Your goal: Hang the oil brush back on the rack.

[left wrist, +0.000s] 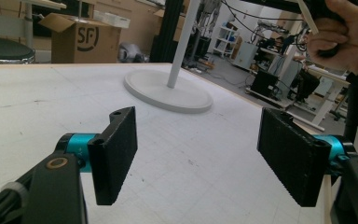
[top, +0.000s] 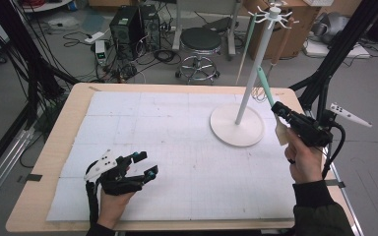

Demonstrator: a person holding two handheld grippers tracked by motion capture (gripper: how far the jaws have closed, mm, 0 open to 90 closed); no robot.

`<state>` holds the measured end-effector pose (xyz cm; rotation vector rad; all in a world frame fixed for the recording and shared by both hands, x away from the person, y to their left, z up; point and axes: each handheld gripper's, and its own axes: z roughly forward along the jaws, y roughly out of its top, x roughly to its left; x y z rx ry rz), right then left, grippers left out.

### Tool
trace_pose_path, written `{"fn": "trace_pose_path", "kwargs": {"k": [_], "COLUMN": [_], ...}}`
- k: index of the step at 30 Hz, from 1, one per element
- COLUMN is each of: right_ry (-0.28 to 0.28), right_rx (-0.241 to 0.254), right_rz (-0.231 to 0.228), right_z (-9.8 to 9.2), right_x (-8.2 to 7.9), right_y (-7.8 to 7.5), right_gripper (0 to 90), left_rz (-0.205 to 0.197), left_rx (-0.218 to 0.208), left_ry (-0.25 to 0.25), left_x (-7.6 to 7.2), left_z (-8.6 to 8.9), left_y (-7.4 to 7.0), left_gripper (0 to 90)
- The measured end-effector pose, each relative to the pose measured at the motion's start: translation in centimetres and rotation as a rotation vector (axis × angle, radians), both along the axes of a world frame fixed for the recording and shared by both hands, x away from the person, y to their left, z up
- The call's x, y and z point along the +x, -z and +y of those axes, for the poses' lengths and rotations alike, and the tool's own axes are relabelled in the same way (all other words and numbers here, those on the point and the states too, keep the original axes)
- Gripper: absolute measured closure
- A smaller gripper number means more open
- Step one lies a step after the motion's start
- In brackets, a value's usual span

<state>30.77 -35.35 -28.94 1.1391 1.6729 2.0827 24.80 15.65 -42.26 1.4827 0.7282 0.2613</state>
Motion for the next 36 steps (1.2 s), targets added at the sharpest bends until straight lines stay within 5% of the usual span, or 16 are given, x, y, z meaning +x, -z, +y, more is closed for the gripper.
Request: {"fn": "trace_pose_path", "kwargs": {"k": [15, 20, 36], "right_ry": [0.016, 0.025, 0.021], "right_rx": [0.040, 0.071, 0.051], "right_rz": [-0.087, -0.090, -0.108], "right_z": [-0.2, -0.7, 0.5], "right_x": [0.4, 0.6, 1.5], "right_y": [-3.4, -3.9, -6.1], "right_gripper": [84.5, 84.6, 84.7], "left_rz": [-0.003, -0.003, -0.007], "left_rx": [-0.003, -0.002, -0.011], "left_ry": [-0.003, -0.003, -0.002], "left_x": [0.0, 0.0, 0.0], "left_z": [0.2, 0.2, 0.3], "left_y": [0.0, 0.0, -0.1], "left_gripper": [29.2, 29.2, 29.2]}}
